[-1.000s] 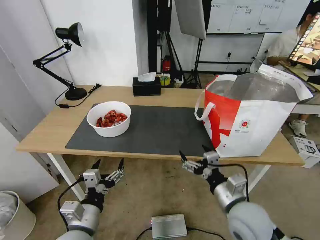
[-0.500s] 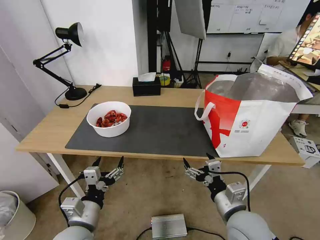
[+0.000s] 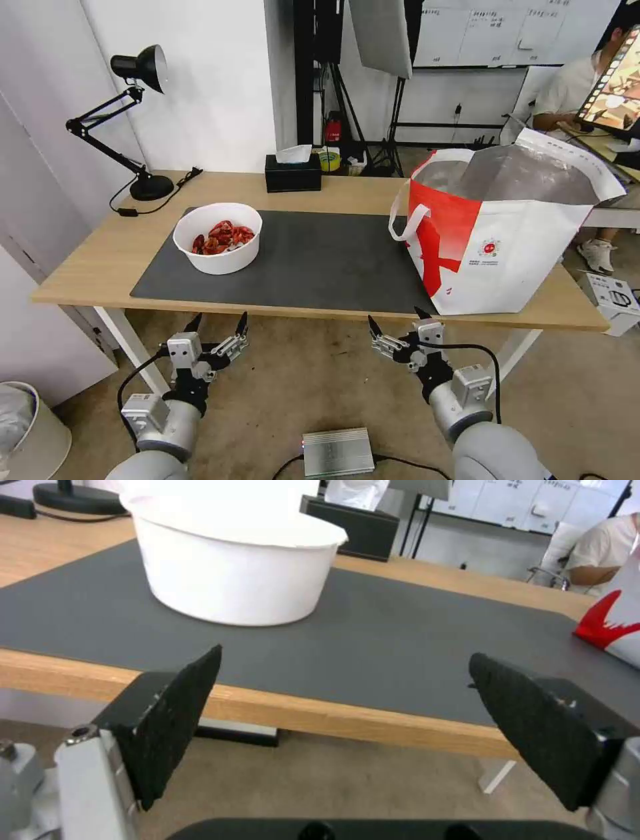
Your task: Pick up the trash from the table and place it into the takeout bag.
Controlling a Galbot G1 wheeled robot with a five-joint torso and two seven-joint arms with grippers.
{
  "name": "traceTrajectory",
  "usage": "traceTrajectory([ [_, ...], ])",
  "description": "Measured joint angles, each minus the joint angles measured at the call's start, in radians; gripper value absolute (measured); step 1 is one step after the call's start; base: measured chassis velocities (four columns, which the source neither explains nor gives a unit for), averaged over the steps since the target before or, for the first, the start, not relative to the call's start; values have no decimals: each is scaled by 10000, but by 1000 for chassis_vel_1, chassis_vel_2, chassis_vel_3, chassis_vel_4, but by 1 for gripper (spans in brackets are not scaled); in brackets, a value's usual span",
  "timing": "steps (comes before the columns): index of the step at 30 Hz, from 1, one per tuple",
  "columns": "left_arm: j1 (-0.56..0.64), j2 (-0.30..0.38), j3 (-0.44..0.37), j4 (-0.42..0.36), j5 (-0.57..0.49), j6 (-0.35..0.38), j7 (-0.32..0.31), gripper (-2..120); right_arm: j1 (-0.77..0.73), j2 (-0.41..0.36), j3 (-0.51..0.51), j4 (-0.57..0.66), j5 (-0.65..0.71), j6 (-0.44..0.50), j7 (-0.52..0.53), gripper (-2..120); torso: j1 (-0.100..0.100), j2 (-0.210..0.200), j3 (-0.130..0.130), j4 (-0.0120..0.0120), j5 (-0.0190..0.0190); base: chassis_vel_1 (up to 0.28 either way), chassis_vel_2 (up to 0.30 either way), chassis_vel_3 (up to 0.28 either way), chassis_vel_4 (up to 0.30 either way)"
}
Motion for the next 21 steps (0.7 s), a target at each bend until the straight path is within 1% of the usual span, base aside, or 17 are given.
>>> traceTrajectory([
  [2,-92,24,-64,-45,-138,74,-80,100,3,0,2,1,0,0,0,100,0,0,0,0,0,0,0,0,0],
  [3,-206,90,-115,-84,-290,160,-266,100,5,0,3,2,0,0,0,100,0,0,0,0,0,0,0,0,0],
  [4,-206,90,-115,-84,-290,160,-266,100,5,0,3,2,0,0,0,100,0,0,0,0,0,0,0,0,0],
  [6,-422,239,-278,-160,-627,297,-522,100,6,0,3,4,0,0,0,100,0,0,0,0,0,0,0,0,0],
  [7,-552,349,-372,-232,-1037,404,-729,100,8,0,3,5,0,0,0,100,0,0,0,0,-1,0,0,0,0],
  [8,-552,349,-372,-232,-1037,404,-729,100,8,0,3,5,0,0,0,100,0,0,0,0,-1,0,0,0,0],
  [9,-660,443,-459,-313,-1482,535,-945,100,8,0,3,6,1,0,0,100,0,0,0,0,0,0,0,0,0],
  [11,-1025,796,-759,-515,-2801,836,-1564,100,9,-2,3,6,2,0,-1,100,0,0,0,0,1,0,0,0,0],
  [12,-1025,796,-759,-515,-2801,836,-1564,100,9,-2,3,6,2,0,-1,100,0,0,0,0,1,0,0,0,0],
  [13,-1167,947,-876,-555,-3256,947,-1763,100,10,-3,4,6,3,0,-1,100,0,0,0,0,1,0,0,0,0],
  [15,-1621,1383,-1105,-602,-4497,1189,-2335,100,12,-3,5,6,3,0,-2,100,0,0,0,0,0,0,0,0,0],
  [16,-1964,1684,-1183,-603,-5326,1299,-2823,100,12,-3,4,6,5,0,-3,100,0,0,0,1,-1,0,0,0,0],
  [17,-1964,1684,-1183,-603,-5326,1299,-2823,100,12,-3,4,6,5,0,-3,100,0,0,0,1,-1,0,0,0,0],
  [18,-2305,2011,-1216,-590,-6158,1394,-3317,100,13,-3,4,7,5,0,-4,100,1,0,0,0,0,0,0,0,0],
  [19,-2577,2296,-1235,-526,-6721,1460,-3627,100,14,-2,5,6,5,0,-4,100,0,0,1,-2,0,0,0,0,0],
  [20,-2904,2586,-1248,-384,-7227,1498,-3862,100,14,-3,4,6,6,0,-5,100,1,0,0,-1,0,0,0,0,0],
  [21,-2904,2586,-1248,-384,-7227,1498,-3862,100,14,-3,4,6,6,0,-5,100,1,0,0,-1,0,0,0,0,0],
])
